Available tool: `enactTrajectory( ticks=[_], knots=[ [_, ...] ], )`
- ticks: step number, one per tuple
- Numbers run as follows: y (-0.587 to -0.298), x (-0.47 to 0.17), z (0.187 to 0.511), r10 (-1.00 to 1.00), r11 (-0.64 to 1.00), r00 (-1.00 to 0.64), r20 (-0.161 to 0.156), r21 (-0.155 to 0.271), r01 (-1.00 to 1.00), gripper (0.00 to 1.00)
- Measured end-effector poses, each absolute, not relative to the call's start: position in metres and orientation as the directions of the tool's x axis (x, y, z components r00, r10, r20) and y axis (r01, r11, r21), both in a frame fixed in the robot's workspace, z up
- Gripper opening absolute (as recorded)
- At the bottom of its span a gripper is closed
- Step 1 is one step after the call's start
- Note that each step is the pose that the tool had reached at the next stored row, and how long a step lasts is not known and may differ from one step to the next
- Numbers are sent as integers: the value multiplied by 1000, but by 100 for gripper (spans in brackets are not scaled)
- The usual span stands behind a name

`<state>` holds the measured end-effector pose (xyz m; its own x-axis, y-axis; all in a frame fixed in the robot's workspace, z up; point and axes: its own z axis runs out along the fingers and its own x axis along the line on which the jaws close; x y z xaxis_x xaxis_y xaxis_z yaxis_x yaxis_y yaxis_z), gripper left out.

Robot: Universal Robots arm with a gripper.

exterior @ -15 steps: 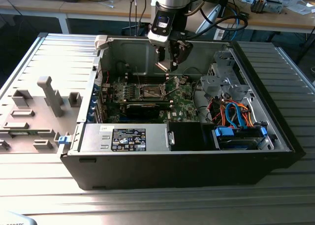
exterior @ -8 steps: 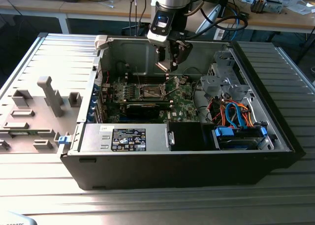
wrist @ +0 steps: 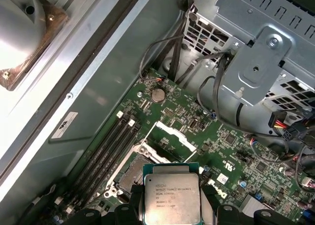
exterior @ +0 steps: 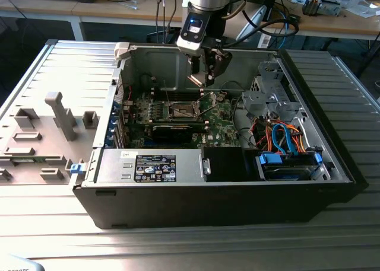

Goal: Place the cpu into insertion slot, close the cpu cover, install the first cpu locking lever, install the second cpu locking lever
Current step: 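Place the cpu into insertion slot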

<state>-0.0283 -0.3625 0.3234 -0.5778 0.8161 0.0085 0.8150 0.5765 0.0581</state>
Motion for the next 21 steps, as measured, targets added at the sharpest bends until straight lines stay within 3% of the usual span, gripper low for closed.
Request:
enactTrajectory(
  ticks=[21],
  knots=[
    [-362,-28,323,849,527,-528,6,57,848,55]
  ],
)
